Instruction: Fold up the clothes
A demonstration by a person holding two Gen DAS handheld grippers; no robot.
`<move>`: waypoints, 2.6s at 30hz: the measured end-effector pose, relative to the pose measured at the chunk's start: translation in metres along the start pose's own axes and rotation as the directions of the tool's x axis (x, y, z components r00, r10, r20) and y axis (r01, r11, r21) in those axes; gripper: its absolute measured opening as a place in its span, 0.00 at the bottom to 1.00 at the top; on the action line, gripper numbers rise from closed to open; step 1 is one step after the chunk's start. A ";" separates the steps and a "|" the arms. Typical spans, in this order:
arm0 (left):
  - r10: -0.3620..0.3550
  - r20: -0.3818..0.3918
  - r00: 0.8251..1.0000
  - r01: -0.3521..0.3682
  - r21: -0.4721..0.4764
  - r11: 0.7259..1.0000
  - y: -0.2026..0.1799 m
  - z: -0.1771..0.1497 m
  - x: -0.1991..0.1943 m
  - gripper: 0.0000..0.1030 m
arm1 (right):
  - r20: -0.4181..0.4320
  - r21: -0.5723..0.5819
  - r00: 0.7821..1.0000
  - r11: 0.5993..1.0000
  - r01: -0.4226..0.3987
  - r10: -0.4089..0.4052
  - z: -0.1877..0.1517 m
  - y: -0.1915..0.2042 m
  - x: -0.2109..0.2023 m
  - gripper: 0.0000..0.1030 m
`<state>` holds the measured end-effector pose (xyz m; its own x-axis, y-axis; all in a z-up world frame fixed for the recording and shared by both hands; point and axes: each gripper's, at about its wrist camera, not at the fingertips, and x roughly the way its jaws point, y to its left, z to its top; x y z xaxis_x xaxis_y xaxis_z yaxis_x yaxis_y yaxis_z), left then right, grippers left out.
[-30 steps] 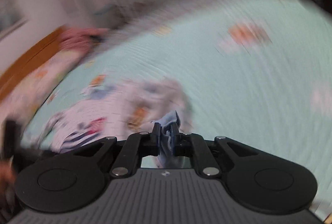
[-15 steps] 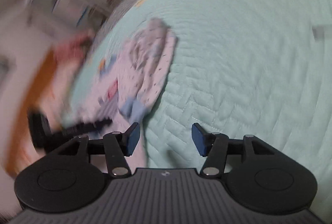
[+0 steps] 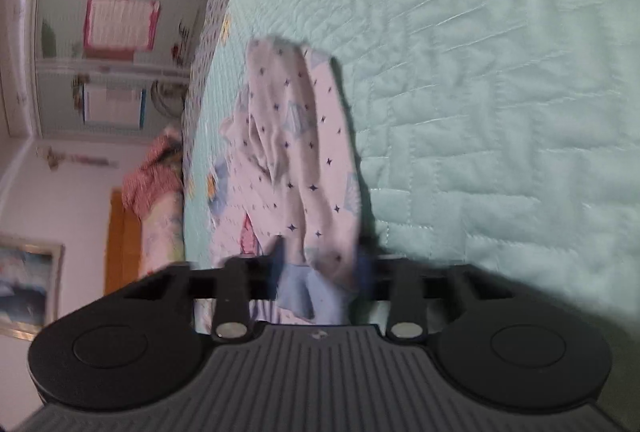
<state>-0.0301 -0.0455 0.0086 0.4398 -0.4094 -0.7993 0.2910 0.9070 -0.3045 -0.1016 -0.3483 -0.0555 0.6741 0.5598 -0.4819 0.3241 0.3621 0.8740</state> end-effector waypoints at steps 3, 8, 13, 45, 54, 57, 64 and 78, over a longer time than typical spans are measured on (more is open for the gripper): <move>-0.019 -0.003 1.000 0.019 -0.011 1.000 0.004 0.001 -0.001 1.00 | -0.010 -0.065 1.000 0.998 0.013 -0.014 0.014 0.001 -0.001 0.02; -0.051 -0.008 0.999 0.051 -0.036 0.998 0.010 0.003 -0.002 1.00 | 0.165 -0.449 0.963 0.853 0.266 -0.214 0.075 0.051 -0.048 0.02; -0.046 -0.012 0.999 0.045 -0.029 0.999 0.008 0.003 -0.002 1.00 | 0.469 -0.681 0.786 0.402 0.613 -0.403 0.124 0.107 -0.075 0.01; 0.006 -0.031 0.999 -0.005 0.039 0.999 -0.001 0.005 0.002 1.00 | 0.506 -0.212 0.826 0.892 0.398 -0.249 0.207 -0.022 -0.091 0.58; 0.011 -0.032 0.999 -0.009 0.041 0.999 -0.002 0.005 0.003 1.00 | 0.461 -0.212 0.876 0.941 0.264 -0.142 0.214 -0.007 -0.087 0.06; 0.009 -0.034 0.999 -0.008 0.030 1.000 -0.001 0.006 0.003 1.00 | 0.488 -0.153 0.871 0.978 0.143 -0.052 0.209 0.004 -0.123 0.06; 0.027 -0.027 0.999 -0.025 0.044 0.999 -0.003 0.004 0.003 1.00 | 0.410 -0.071 0.864 0.935 0.348 -0.291 0.214 -0.035 -0.140 0.07; 0.032 -0.020 0.999 -0.031 0.063 0.998 -0.004 0.002 0.002 1.00 | 0.536 -0.225 0.769 0.820 0.527 -0.347 0.210 -0.024 -0.124 0.56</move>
<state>-0.0285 -0.0502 0.0091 0.4318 -0.3782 -0.8188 0.3305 0.9111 -0.2465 -0.0532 -0.5829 -0.0032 0.7619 -0.0945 -0.6407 0.4712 0.7596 0.4483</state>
